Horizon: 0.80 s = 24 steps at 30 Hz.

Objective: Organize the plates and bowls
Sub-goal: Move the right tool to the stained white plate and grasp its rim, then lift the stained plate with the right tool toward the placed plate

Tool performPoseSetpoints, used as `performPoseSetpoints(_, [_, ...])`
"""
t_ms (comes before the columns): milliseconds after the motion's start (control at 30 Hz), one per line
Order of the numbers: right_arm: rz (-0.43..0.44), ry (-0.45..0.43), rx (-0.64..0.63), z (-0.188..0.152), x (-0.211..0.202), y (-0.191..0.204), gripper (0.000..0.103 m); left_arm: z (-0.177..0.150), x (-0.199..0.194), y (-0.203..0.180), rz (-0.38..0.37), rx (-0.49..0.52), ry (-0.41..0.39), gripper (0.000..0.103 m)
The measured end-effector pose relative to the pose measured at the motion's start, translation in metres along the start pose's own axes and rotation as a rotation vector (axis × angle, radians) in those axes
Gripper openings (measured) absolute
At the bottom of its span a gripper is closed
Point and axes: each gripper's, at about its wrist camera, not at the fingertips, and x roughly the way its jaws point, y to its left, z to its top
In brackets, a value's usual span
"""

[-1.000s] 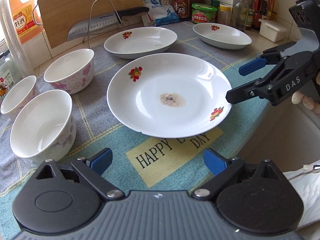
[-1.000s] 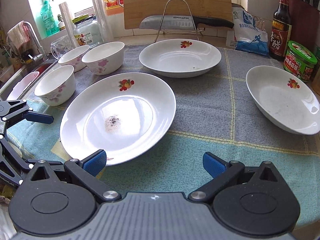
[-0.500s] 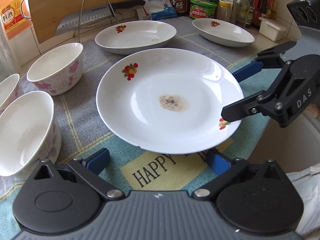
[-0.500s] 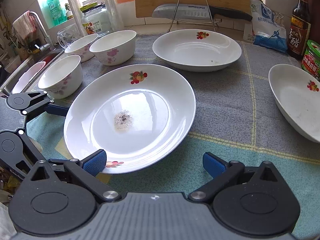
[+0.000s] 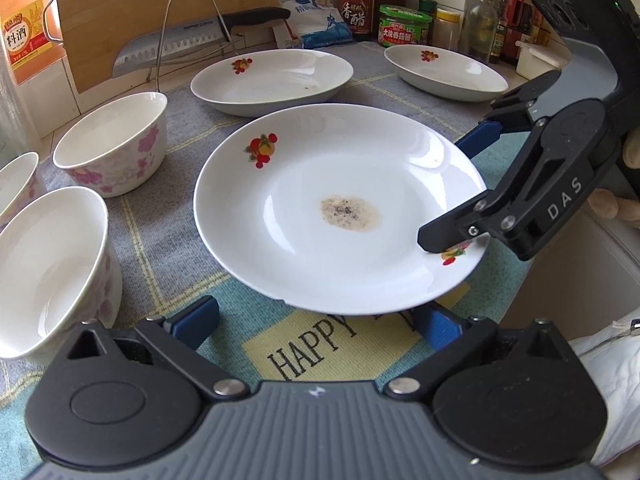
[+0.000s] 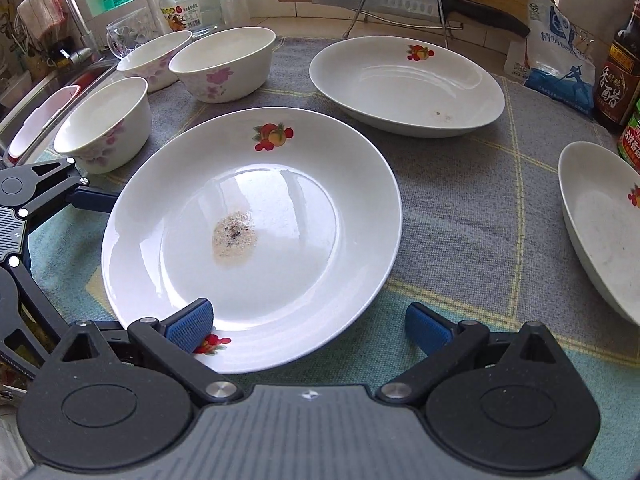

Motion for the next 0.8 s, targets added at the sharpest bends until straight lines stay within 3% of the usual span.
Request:
performPoseSetpoints(400, [0.006,-0.009,-0.020,0.017,0.012,-0.006,0.103,0.000,0.001,0.002,-0.007,0.007,-0.044,0.103])
performPoseSetpoints(800, [0.115,0.011,-0.028,0.033,0.018,-0.016,0.103,-0.001,0.002,0.005,-0.039,0.044,-0.066,0.103])
